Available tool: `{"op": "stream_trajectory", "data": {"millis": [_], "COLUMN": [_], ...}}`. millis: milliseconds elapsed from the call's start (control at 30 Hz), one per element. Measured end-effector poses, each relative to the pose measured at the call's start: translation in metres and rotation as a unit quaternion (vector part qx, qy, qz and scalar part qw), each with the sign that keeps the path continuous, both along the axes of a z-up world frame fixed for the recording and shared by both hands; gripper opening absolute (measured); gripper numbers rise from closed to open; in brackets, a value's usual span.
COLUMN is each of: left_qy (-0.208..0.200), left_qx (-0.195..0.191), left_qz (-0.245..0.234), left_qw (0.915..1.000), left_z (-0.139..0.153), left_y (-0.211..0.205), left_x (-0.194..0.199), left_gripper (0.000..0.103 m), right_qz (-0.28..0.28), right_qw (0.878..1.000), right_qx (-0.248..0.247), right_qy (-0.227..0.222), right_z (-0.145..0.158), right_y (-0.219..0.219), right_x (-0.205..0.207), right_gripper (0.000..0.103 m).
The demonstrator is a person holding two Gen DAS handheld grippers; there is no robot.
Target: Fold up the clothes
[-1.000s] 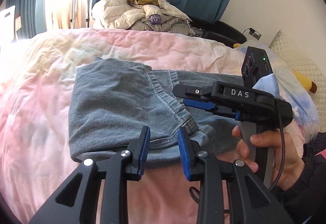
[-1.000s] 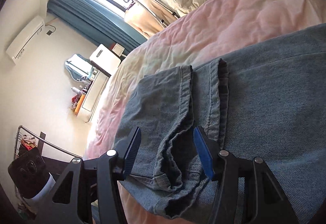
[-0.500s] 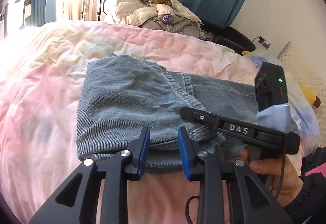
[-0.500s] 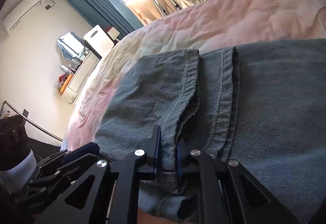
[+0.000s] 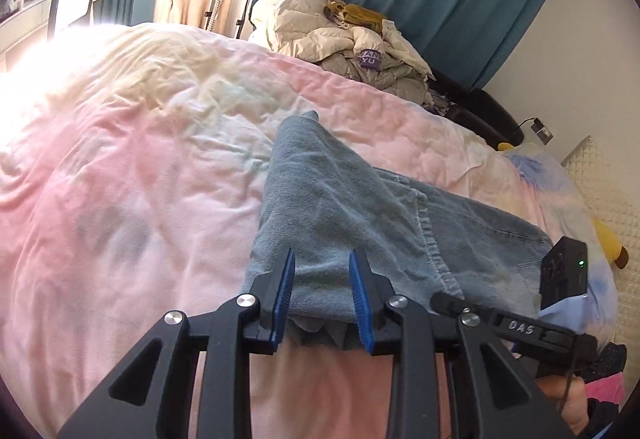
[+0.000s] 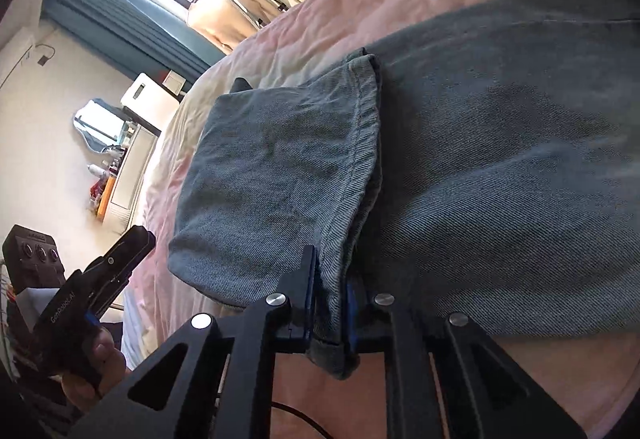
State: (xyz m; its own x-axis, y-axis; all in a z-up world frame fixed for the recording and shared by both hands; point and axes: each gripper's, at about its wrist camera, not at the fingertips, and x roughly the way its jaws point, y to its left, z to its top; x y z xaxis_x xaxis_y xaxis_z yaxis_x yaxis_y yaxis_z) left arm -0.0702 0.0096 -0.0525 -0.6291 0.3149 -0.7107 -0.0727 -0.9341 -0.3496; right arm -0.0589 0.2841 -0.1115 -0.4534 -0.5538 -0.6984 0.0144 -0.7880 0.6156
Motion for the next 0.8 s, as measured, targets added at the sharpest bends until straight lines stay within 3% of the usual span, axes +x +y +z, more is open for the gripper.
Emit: {"op": "stream_trajectory", "data": {"millis": [100, 133, 267, 400, 500, 633, 800], "left_qy": [-0.019, -0.027, -0.04, -0.053, -0.07, -0.069, -0.065], "left_qx": [-0.015, -0.017, -0.023, -0.059, -0.075, -0.102, -0.114], "left_qz": [0.007, 0.01, 0.021, 0.039, 0.042, 0.041, 0.042], "left_qw": [0.9997, 0.9994, 0.9987, 0.9961, 0.9938, 0.9915, 0.9905], "left_z": [-0.009, -0.012, -0.021, -0.032, -0.042, -0.046, -0.046], "left_y": [-0.003, -0.004, -0.008, -0.011, -0.011, -0.005, -0.003], "left_x": [-0.003, -0.004, -0.011, -0.019, -0.025, -0.029, -0.033], "left_gripper": [0.029, 0.029, 0.029, 0.029, 0.029, 0.029, 0.03], "right_qz": [-0.04, -0.039, -0.03, -0.02, -0.013, 0.027, 0.088], "right_qw": [0.999, 0.999, 0.999, 0.999, 0.998, 0.999, 0.995], "right_qx": [-0.02, -0.024, -0.037, -0.05, -0.06, -0.022, -0.032], "right_qy": [0.03, 0.028, 0.011, -0.005, -0.018, -0.012, 0.019], "right_z": [0.011, 0.009, -0.002, -0.014, -0.022, -0.027, -0.018], "right_y": [0.015, 0.015, 0.014, 0.013, 0.012, -0.008, -0.028], "right_x": [0.001, -0.004, -0.025, -0.046, -0.062, -0.071, -0.075], "right_gripper": [0.044, 0.048, 0.05, 0.051, 0.059, 0.079, 0.077]}}
